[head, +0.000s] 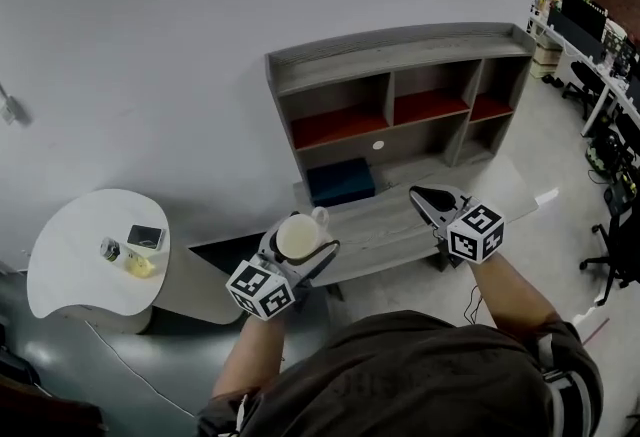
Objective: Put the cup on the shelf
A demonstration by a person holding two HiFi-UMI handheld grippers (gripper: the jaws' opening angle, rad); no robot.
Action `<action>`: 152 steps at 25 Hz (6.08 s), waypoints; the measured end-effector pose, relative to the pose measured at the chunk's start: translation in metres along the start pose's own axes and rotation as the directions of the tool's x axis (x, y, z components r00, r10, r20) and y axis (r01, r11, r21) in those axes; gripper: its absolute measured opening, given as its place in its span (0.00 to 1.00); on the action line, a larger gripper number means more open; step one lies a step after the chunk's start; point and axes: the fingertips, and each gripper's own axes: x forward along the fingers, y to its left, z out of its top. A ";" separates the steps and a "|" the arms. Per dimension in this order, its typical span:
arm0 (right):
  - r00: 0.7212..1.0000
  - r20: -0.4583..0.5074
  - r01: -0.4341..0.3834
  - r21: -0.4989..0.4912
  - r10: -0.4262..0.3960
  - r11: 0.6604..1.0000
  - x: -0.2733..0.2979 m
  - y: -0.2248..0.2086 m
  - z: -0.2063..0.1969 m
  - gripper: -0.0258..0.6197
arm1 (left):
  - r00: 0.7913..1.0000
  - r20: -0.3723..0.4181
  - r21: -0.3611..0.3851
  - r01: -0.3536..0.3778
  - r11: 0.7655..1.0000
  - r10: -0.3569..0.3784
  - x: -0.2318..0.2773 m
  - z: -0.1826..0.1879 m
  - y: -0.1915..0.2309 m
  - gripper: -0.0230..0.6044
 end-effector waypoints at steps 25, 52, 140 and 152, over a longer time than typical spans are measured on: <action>0.978 -0.033 -0.204 0.015 0.205 0.979 0.065 -0.179 -0.010 0.03 | 0.982 0.008 0.015 -0.189 0.982 0.189 0.182 0.009 0.093 0.75; 0.994 -0.031 -0.105 -0.003 0.105 0.994 0.122 -0.222 -0.006 0.03 | 0.961 -0.105 0.109 -0.246 0.963 0.258 0.286 0.002 0.219 0.75; 0.988 -0.023 -0.150 -0.004 0.150 0.989 0.110 -0.188 -0.004 0.03 | 0.952 -0.036 0.091 -0.301 0.949 0.305 0.155 -0.010 0.148 0.77; 0.991 -0.027 -0.132 0.019 0.133 0.991 0.101 -0.189 -0.012 0.03 | 0.942 0.050 0.012 -0.333 0.943 0.332 0.139 -0.006 0.145 0.05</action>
